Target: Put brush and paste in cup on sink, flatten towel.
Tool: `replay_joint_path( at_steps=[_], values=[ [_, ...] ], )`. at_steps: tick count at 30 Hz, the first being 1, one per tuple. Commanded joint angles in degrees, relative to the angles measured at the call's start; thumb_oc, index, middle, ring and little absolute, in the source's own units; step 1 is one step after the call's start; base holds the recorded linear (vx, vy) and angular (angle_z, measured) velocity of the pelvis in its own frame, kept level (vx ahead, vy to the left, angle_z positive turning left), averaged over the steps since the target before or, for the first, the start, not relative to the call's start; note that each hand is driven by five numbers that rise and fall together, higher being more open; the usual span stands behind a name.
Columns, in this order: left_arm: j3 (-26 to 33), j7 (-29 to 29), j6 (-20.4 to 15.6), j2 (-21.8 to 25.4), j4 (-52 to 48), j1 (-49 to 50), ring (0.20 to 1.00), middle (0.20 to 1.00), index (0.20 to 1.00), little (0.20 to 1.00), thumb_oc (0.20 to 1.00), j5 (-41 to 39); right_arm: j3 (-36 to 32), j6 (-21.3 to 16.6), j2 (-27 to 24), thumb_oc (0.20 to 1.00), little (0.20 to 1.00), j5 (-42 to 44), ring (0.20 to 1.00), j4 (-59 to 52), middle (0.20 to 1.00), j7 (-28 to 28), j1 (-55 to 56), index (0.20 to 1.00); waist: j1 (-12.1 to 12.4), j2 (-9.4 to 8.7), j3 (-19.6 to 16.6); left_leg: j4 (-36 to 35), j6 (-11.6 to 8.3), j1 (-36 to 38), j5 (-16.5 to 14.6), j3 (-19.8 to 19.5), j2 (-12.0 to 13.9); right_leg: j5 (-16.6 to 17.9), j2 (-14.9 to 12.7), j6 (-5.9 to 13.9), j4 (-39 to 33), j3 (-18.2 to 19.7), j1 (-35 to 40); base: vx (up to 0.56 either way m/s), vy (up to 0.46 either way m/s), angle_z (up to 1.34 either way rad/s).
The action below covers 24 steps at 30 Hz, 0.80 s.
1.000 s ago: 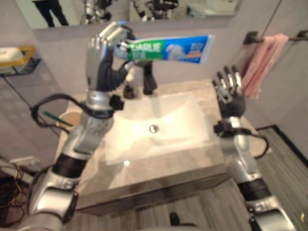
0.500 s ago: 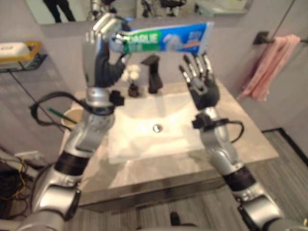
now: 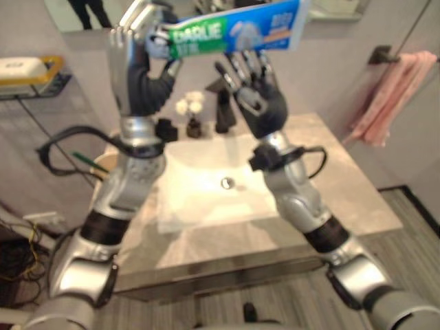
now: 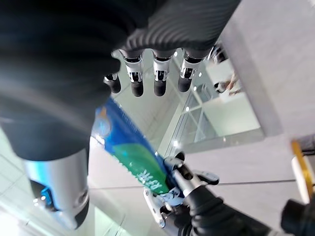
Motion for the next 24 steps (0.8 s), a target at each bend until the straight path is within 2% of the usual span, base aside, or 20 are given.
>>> replay_joint_path(
  at_steps=[1, 12, 24],
  values=[
    [-2.65, 2.88, -0.72, 0.19, 0.80, -10.69, 0.200, 0.200, 0.200, 0.200, 0.200, 0.06, -3.28, -3.85, 2.64, 1.000, 1.000, 1.04, 1.000, 0.39, 1.000, 0.45, -6.64, 1.000, 1.52, -1.75, -2.45, 0.73, 1.59, 2.40, -6.97, -3.31, 0.40, -6.80, 0.53, 0.48, 0.28, -2.11, 4.84, 0.03, -0.003, 0.05],
    [-3.47, 1.74, -2.64, -2.16, 0.66, -7.71, 0.200, 0.200, 0.200, 0.200, 0.200, -3.64, -3.45, -5.32, 4.37, 1.000, 1.000, 0.95, 1.000, 0.62, 1.000, -0.01, -9.96, 1.000, 1.89, -1.83, -2.26, 0.73, 1.77, 2.76, -7.25, -3.81, 0.32, -7.26, 0.57, 0.14, 0.28, -2.19, 5.21, 0.01, -0.001, 0.02],
    [-4.54, -0.62, -4.66, -1.89, 0.41, -3.22, 0.200, 0.200, 0.200, 0.200, 0.200, -6.76, -4.80, -6.79, 5.03, 1.000, 1.000, 1.91, 1.000, 0.88, 1.000, -0.66, -10.94, 1.000, 2.19, -2.06, -2.45, 0.73, 1.69, 2.93, -7.41, -4.16, 0.48, -7.73, 0.70, -0.36, 0.28, -2.33, 5.55, 0.00, 0.000, 0.00]
  ],
)
